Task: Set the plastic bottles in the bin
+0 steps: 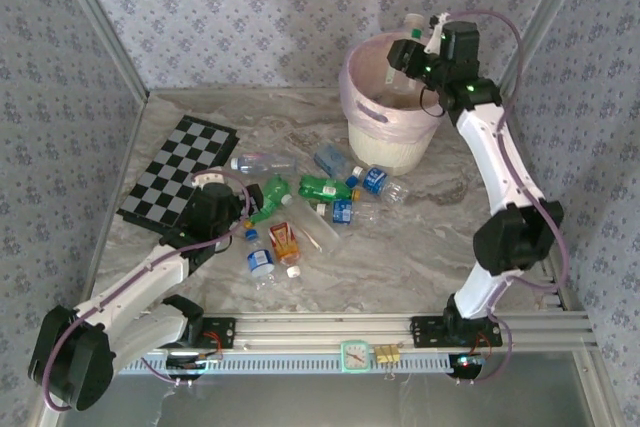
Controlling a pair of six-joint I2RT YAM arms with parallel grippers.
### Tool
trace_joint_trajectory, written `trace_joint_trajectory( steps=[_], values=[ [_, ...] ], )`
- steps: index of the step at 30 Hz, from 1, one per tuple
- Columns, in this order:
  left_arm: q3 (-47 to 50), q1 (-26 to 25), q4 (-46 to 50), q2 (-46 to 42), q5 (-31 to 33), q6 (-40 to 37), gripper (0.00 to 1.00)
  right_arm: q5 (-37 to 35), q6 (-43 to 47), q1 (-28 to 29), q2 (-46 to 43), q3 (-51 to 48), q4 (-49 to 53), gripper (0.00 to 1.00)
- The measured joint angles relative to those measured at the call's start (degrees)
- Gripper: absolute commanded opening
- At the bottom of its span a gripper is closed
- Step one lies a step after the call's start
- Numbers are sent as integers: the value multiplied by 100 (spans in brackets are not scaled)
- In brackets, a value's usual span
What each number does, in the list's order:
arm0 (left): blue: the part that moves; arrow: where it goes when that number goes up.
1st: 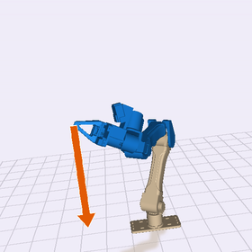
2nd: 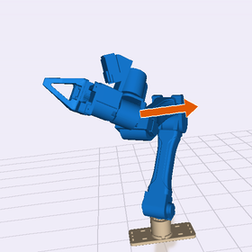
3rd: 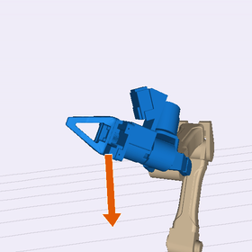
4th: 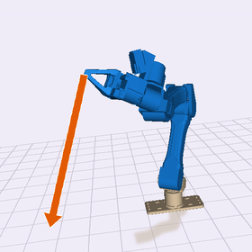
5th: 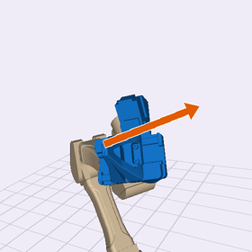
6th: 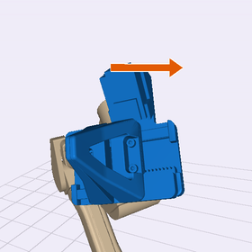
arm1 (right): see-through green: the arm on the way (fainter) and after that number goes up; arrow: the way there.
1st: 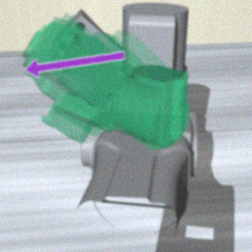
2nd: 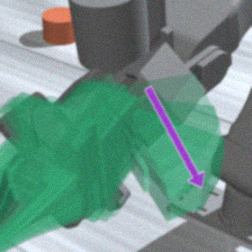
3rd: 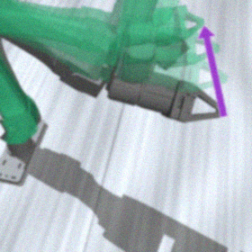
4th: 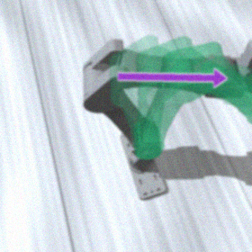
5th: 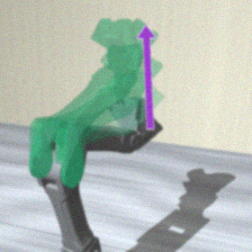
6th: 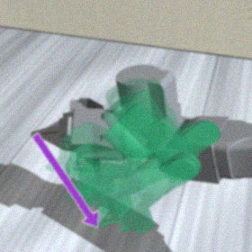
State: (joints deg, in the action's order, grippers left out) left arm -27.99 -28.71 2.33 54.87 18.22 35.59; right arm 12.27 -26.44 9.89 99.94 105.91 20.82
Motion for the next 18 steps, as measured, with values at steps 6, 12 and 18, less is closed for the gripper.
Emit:
trace_joint_trajectory(
  steps=[6,12,18],
  values=[
    [50,61,4,-39,129,-61,100,-98,188,114,654,343,435,51],
    [96,66,2,-201,203,-55,100,-452,503,358,815,577,837,76],
    [101,66,105,-363,199,-55,100,-739,785,490,807,1091,946,93]
  ],
)
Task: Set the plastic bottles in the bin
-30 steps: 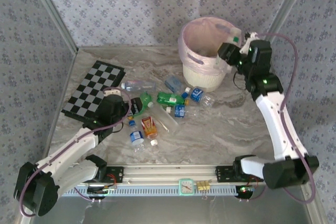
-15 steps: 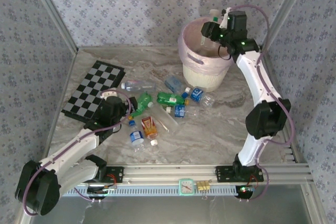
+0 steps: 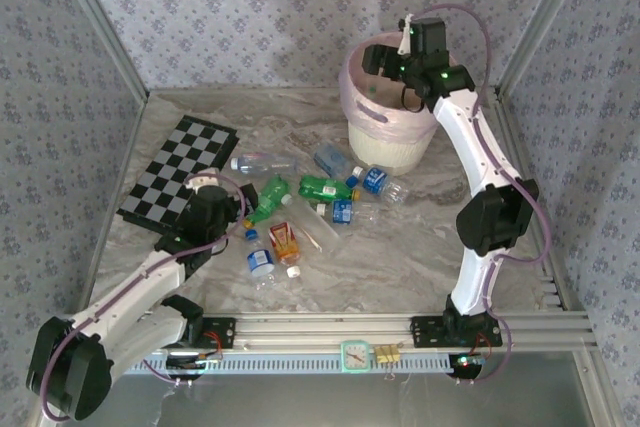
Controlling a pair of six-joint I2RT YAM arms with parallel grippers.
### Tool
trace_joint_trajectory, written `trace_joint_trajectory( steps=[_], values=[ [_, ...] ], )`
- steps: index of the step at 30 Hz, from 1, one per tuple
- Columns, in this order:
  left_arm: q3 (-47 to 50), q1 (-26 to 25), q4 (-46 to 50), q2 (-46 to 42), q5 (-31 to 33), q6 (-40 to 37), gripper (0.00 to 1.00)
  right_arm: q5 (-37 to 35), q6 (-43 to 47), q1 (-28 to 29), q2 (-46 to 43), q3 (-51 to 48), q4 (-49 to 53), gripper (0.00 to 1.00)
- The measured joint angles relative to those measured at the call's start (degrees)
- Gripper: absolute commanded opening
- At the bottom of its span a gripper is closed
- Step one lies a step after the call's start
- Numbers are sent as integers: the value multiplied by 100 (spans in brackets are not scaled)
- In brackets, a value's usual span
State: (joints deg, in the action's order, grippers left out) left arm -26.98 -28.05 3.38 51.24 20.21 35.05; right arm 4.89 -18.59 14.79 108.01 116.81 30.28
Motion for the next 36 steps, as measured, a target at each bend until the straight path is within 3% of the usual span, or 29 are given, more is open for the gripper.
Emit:
trace_joint_trajectory(
  steps=[8,17,23,30,36],
  values=[
    [0,0,380,-256,-11,4,100,-315,278,136,-649,-334,39,100],
    [-17,0,1128,-411,-474,109,100,-470,343,511,-2959,-2999,-981,100],
    [-17,-59,1735,-417,-1034,428,100,-516,317,765,-3724,-4594,-1528,100],
    [173,-955,2105,-706,-1176,1174,100,-868,153,979,-4223,-5936,-1777,100],
    [330,-1633,2282,-457,-1187,1803,100,-1119,-94,979,-4809,-6649,-2098,100]
  ],
)
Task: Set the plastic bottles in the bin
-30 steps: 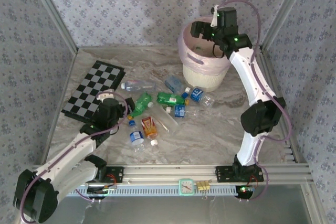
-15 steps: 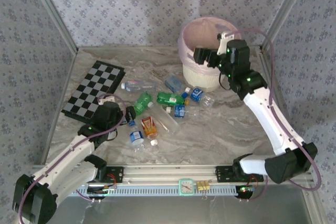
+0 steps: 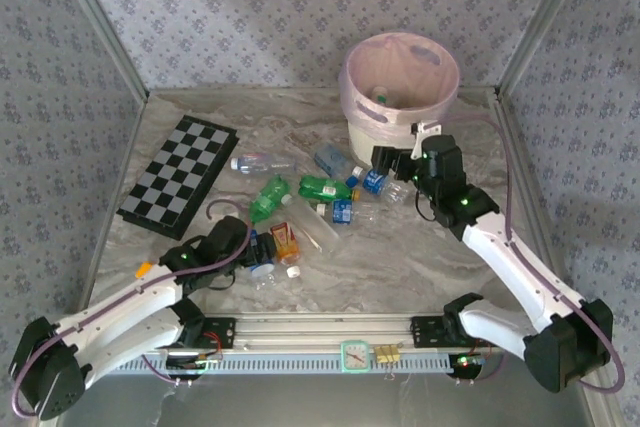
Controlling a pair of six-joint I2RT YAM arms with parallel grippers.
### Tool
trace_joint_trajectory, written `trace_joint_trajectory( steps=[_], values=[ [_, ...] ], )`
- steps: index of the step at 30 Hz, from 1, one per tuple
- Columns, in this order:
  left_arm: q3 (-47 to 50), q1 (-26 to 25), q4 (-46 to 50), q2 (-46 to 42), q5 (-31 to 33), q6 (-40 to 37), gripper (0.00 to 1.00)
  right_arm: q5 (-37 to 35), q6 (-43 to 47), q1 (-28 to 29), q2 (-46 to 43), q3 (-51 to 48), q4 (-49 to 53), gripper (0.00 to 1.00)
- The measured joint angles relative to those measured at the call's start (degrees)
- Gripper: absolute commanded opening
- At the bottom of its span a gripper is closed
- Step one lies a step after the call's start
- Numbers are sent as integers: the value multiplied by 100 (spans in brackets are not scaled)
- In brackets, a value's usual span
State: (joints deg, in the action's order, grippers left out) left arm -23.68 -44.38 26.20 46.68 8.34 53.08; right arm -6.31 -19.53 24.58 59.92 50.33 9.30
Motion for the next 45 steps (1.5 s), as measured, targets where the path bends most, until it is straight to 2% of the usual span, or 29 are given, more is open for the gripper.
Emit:
trace_joint_trajectory(
  steps=[6,13,22,28,33,41,45],
  values=[
    [7,-227,-46,640,11,297,99,-61,-195,0,-168,-280,-140,100],
    [4,-337,-151,1235,107,313,91,-142,-280,0,-166,-343,-151,100],
    [-4,-339,-17,1357,369,374,65,-212,-356,0,-140,-358,-201,100],
    [146,-337,-52,1010,435,398,54,-120,-361,0,-50,-374,-289,100],
    [214,-337,-116,214,603,284,53,332,-361,0,33,-422,-564,100],
    [210,-116,-977,-850,879,-656,48,1368,-466,127,376,-433,-1178,100],
    [208,256,-1755,-944,546,-1211,48,1873,-647,254,610,-431,-1526,90]
  ],
)
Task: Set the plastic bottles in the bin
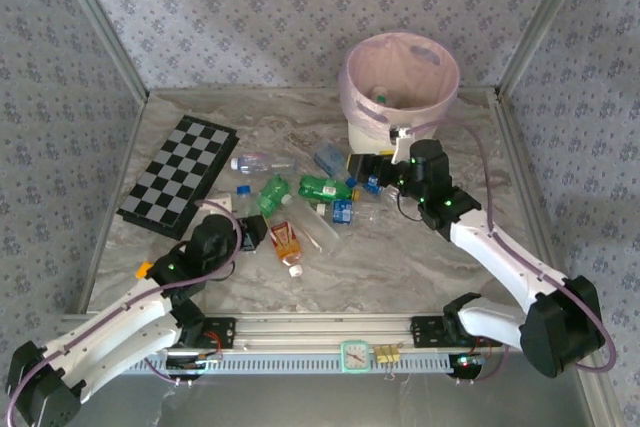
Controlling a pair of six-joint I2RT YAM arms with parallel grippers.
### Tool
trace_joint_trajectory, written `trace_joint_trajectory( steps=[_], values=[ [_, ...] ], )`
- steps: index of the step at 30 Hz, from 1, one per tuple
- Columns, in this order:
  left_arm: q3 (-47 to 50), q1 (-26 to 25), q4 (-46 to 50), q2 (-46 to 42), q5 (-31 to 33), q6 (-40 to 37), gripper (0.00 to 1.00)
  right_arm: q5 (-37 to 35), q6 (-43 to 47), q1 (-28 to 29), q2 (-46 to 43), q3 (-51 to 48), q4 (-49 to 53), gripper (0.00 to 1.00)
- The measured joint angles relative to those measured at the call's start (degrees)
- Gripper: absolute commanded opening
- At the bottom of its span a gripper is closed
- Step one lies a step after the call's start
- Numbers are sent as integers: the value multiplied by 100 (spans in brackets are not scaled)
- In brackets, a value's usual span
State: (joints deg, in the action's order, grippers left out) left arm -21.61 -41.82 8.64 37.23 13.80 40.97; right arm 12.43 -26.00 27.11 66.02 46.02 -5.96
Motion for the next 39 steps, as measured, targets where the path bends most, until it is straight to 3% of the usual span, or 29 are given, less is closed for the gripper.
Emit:
trace_joint_trajectory(
  steps=[10,19,29,32,35,39],
  values=[
    [-627,284,-1537,1237,-1307,-1121,46,1117,-533,667,1091,470,-802,81],
    [-1143,282,-2411,2264,-2184,-1397,46,1475,-597,1054,1510,1003,-1156,71],
    [-1246,94,-2494,2450,-2516,-1547,46,1528,-660,1060,1961,1246,-1272,59],
    [-1246,85,-2481,2481,-2516,-1558,47,1591,-726,1071,2037,1285,-1318,50],
    [-1246,81,-2470,2481,-2505,-1567,52,1639,-778,1086,2046,1316,-1338,41],
    [-1246,79,-2479,2472,-2461,-1576,75,1687,-787,1097,2048,1340,-1344,37]
  ],
)
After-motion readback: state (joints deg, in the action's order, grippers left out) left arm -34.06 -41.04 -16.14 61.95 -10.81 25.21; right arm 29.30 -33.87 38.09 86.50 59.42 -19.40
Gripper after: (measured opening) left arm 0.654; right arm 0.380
